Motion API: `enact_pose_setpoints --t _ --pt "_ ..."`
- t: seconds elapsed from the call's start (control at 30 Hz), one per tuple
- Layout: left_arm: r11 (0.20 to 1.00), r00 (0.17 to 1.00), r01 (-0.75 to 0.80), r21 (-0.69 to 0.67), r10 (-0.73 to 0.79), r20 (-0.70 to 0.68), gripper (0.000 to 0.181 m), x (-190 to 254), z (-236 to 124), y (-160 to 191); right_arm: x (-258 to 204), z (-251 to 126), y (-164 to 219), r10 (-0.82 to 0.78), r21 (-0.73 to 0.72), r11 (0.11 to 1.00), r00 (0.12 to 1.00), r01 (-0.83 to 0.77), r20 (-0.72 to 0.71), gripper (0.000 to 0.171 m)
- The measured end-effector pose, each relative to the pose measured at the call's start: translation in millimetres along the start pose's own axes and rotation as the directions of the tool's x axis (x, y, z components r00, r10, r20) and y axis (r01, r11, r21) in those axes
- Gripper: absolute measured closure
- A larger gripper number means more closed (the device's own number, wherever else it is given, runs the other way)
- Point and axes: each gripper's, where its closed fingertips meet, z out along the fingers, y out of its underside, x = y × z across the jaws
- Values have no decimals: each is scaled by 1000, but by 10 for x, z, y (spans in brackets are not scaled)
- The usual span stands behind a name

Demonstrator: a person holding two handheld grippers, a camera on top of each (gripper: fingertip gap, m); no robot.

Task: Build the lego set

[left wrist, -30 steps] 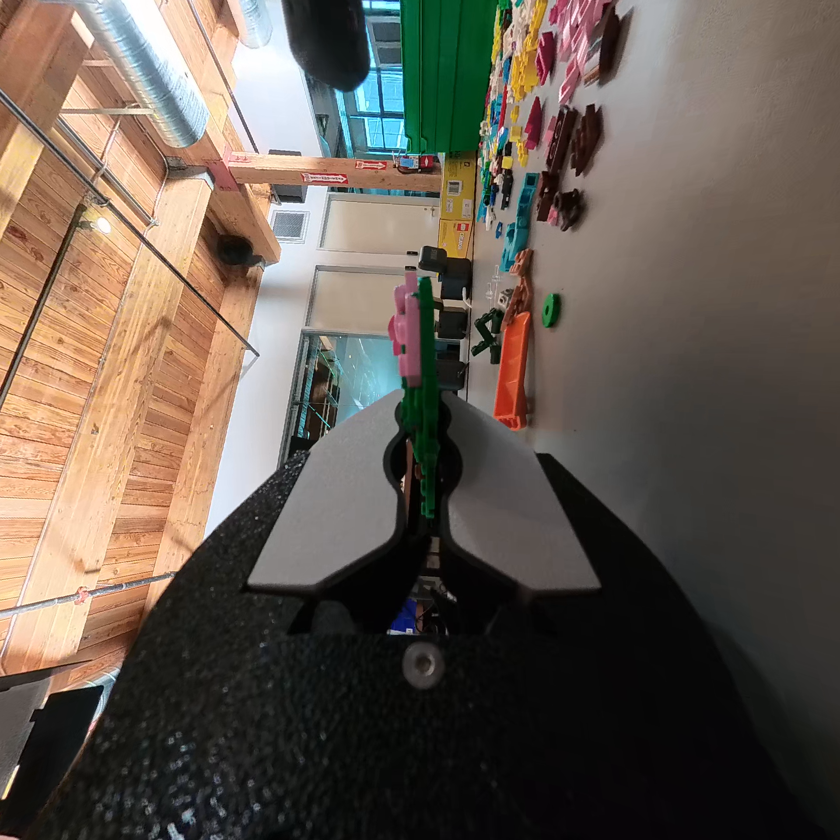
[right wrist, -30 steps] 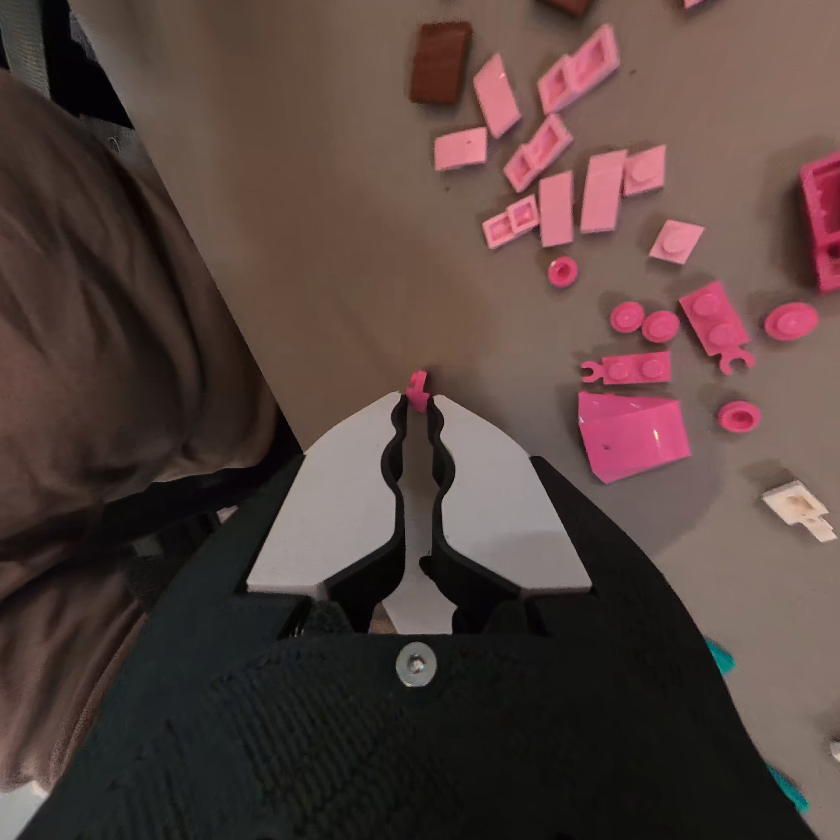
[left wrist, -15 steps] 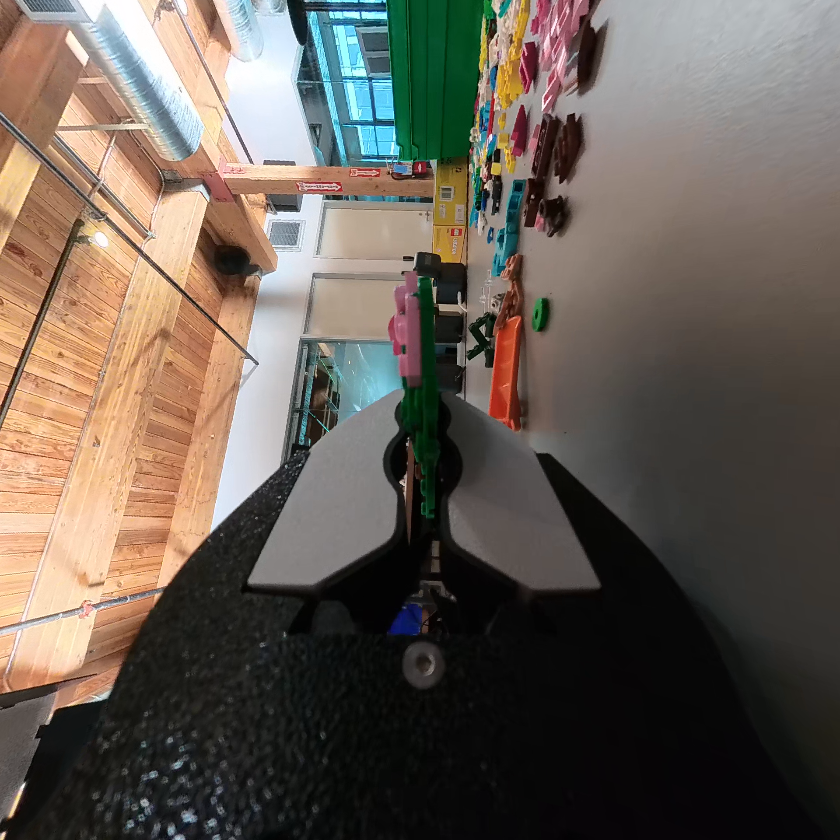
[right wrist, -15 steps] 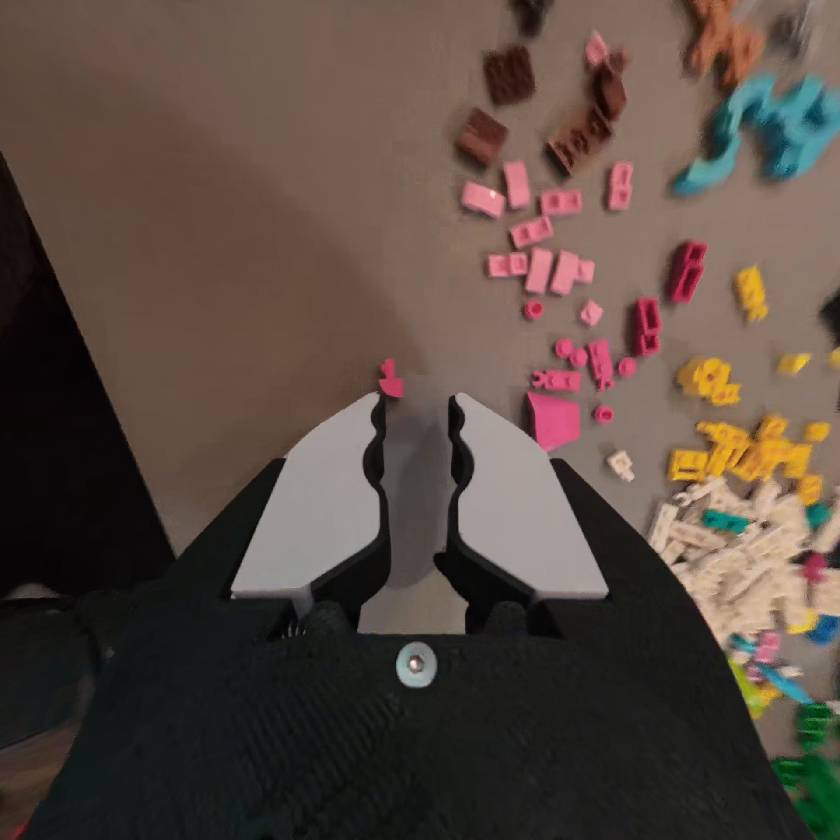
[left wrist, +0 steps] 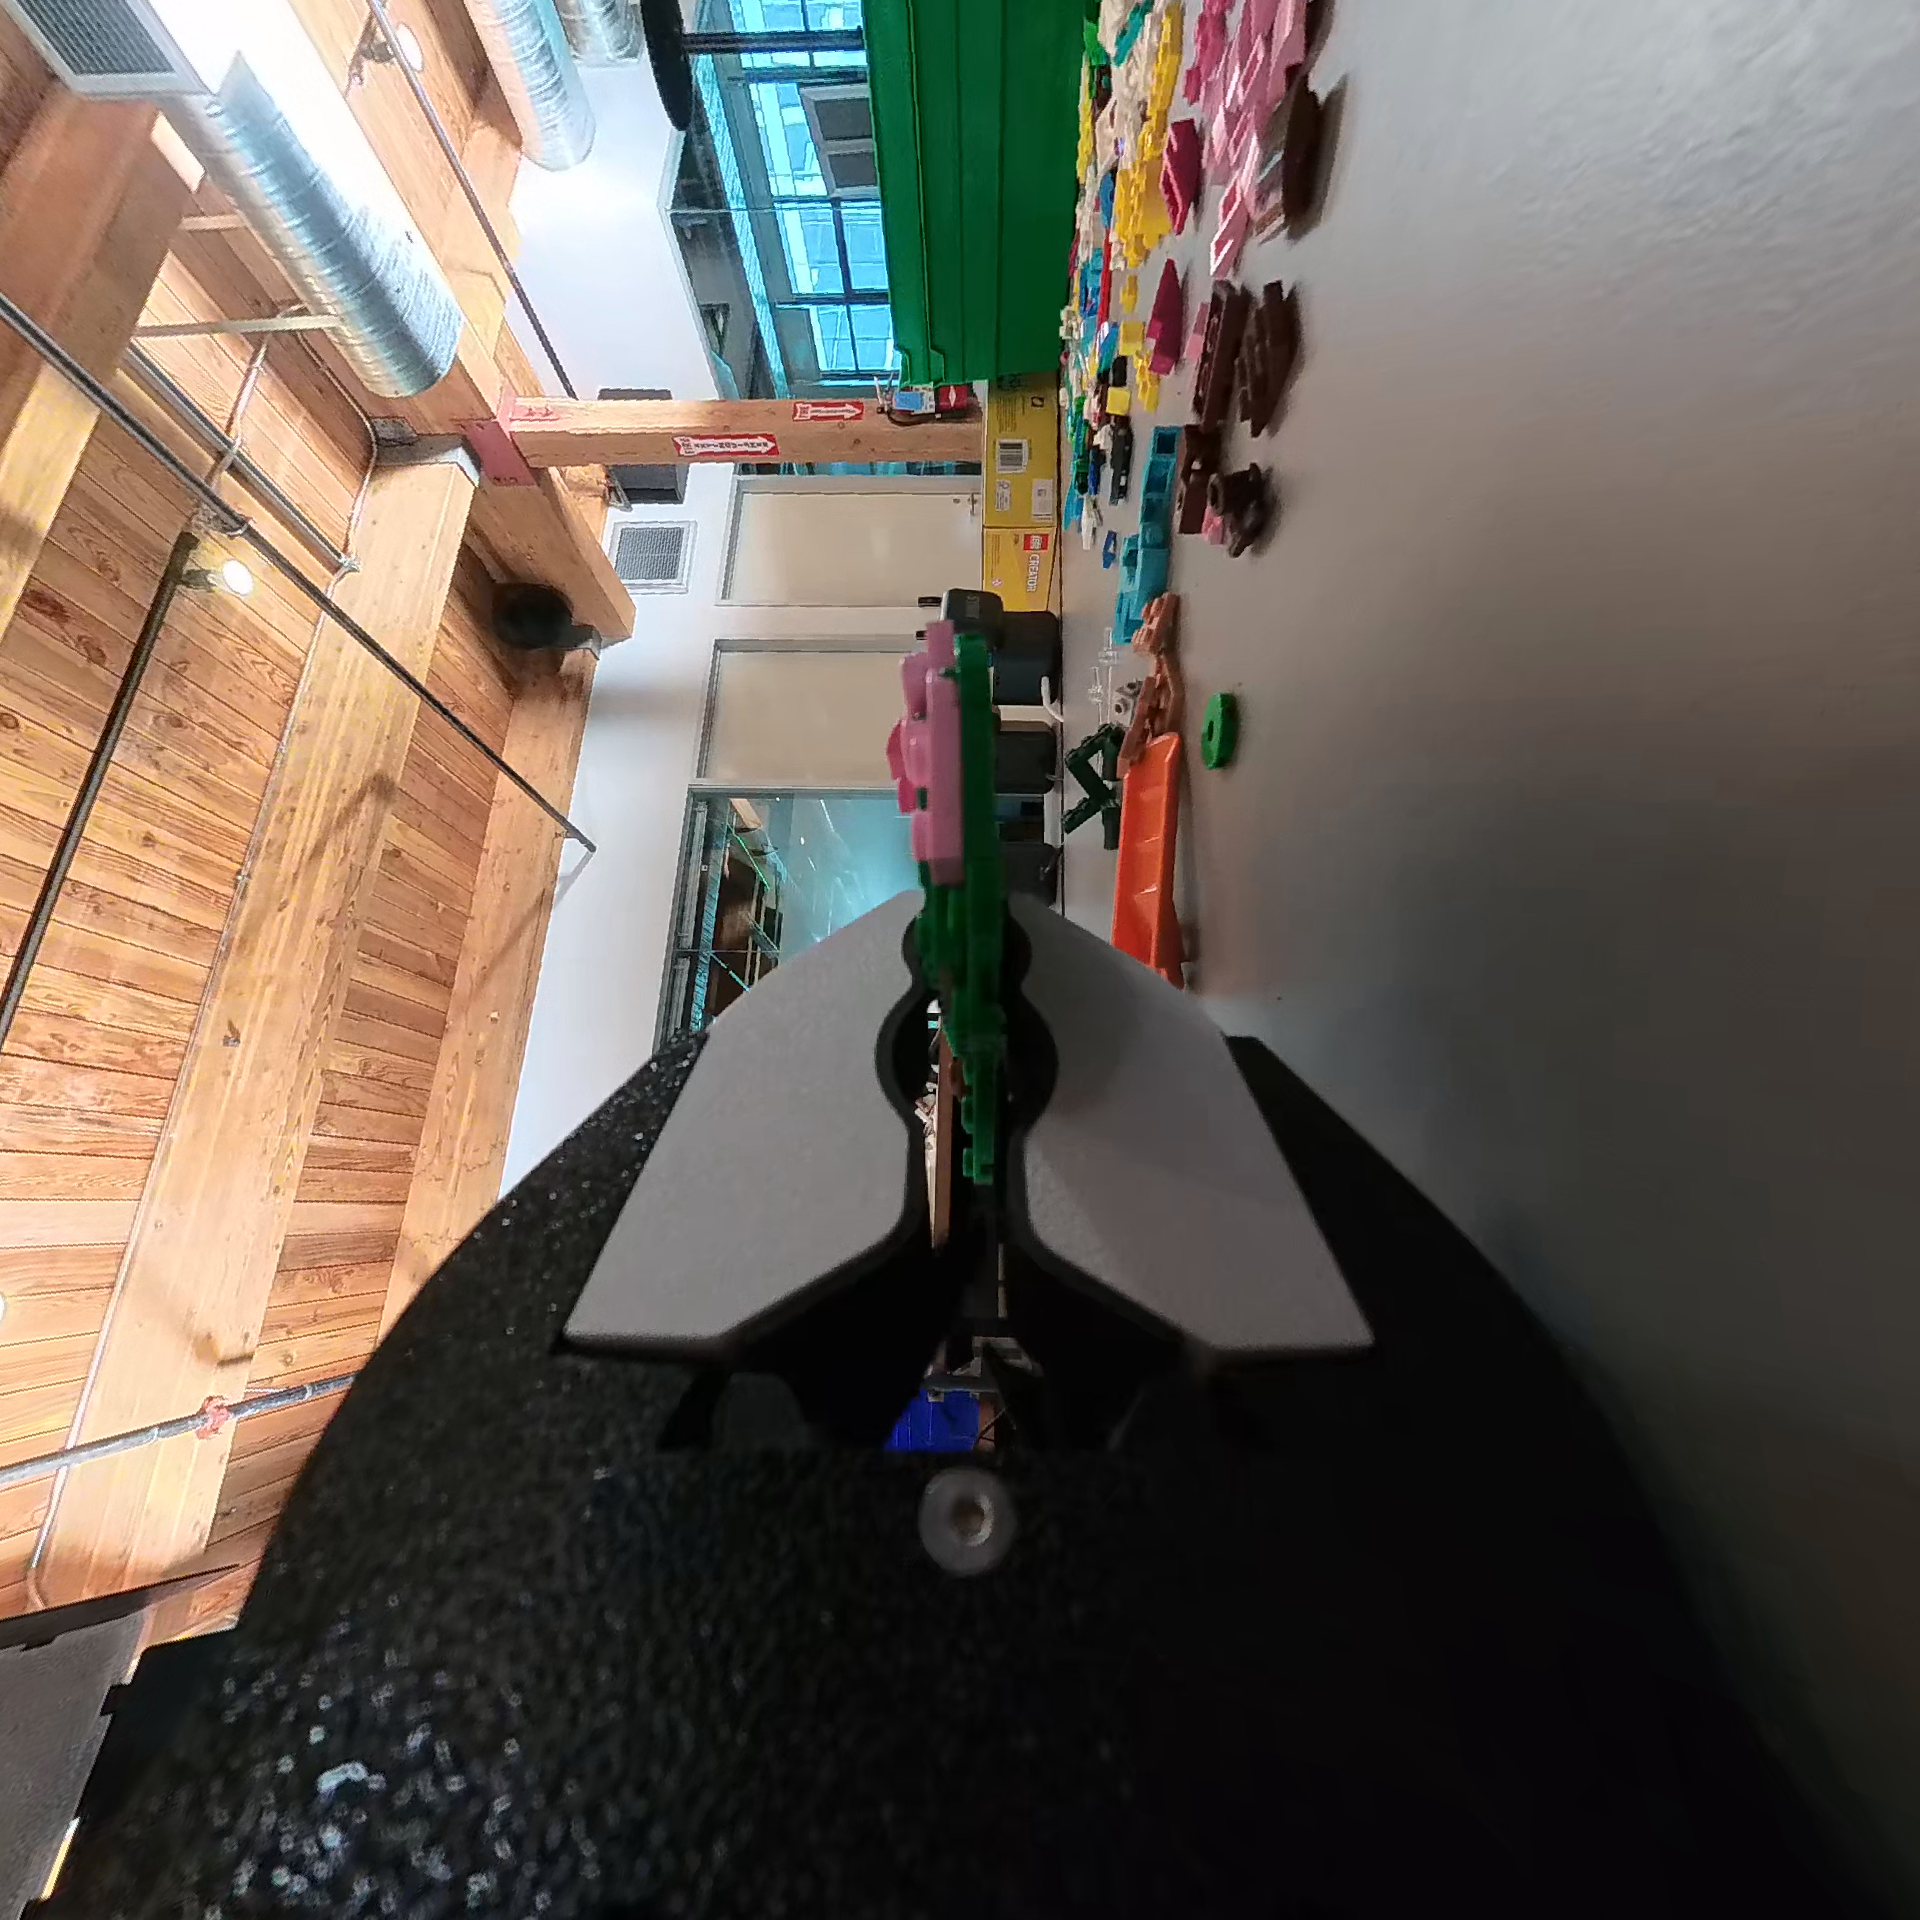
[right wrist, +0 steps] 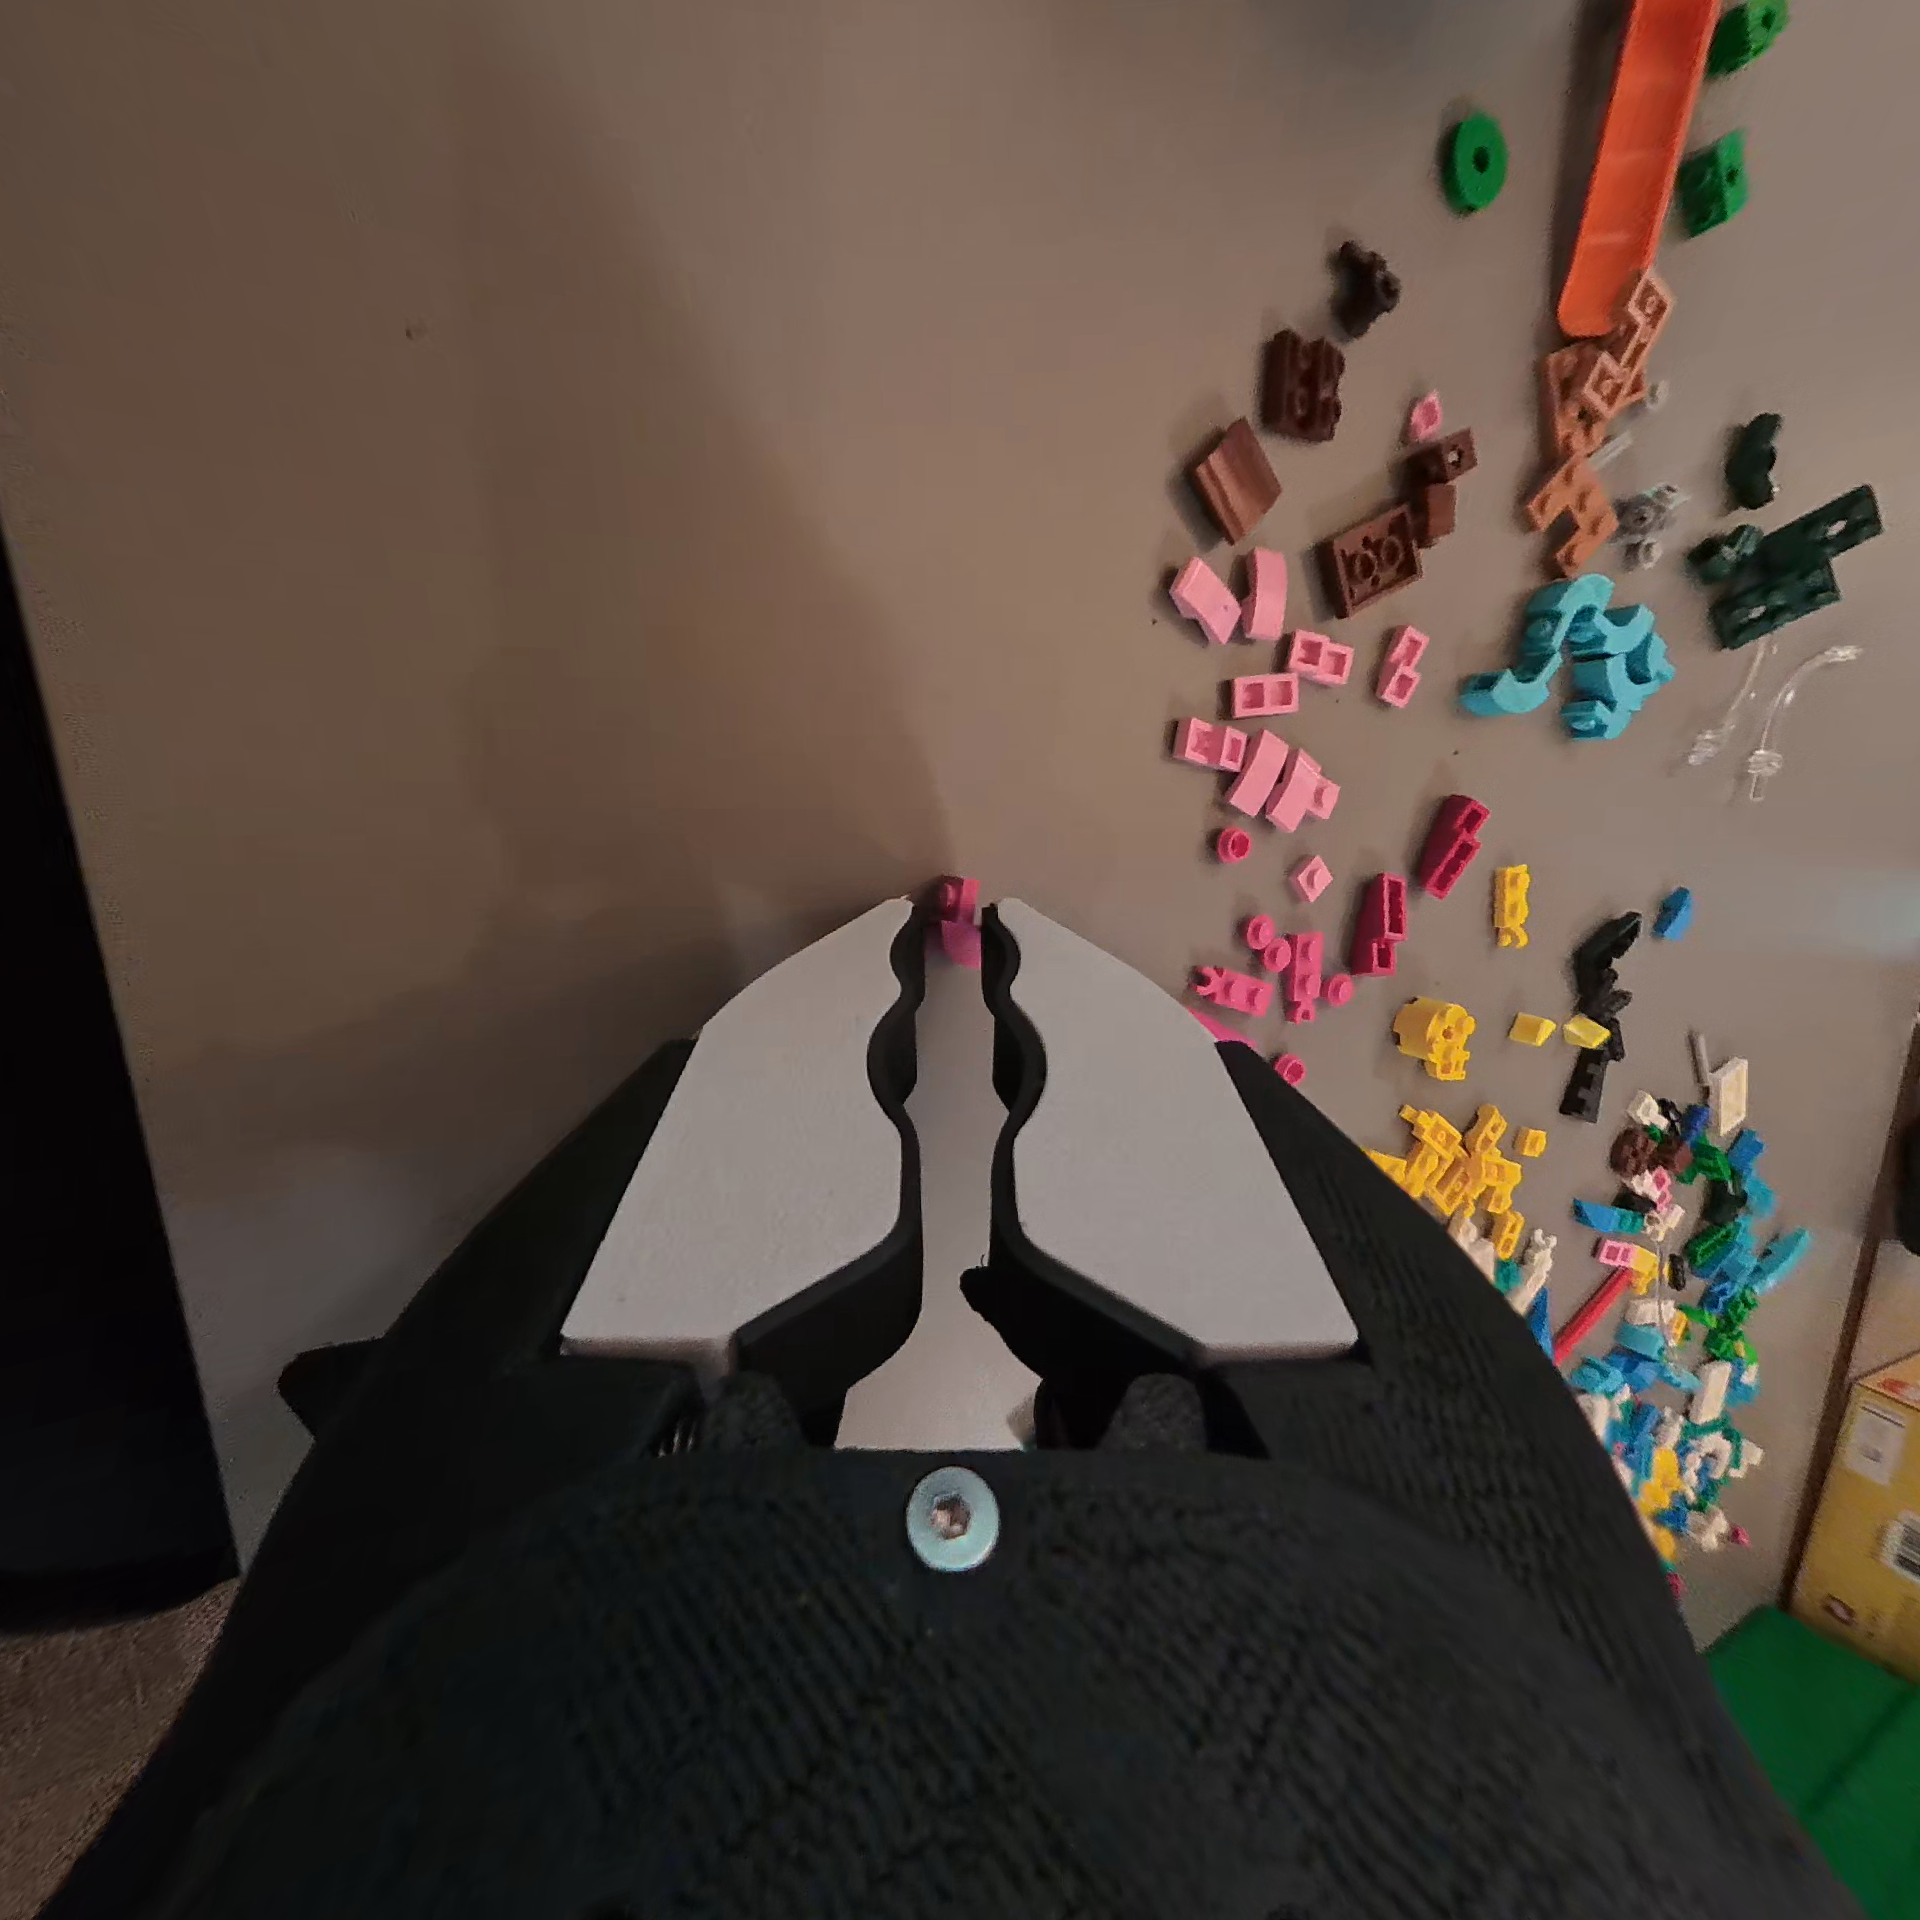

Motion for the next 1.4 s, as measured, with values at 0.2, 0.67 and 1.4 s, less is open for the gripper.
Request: enact_pose_setpoints --t 0.2,0.67,1.4 --pt "1000 1000 -1 3 1 -4 173 9 -1 -7 25 12 -31 169 26 985 979 -173 114 165" --pt "1000 1000 -7 13 7 -15 173 31 -3 -32 211 56 35 671 2 658 587 -753 453 165" --pt "1000 999 -19 24 20 -38 173 75 -6 -57 268 26 162 703 39 631 593 -774 393 171"
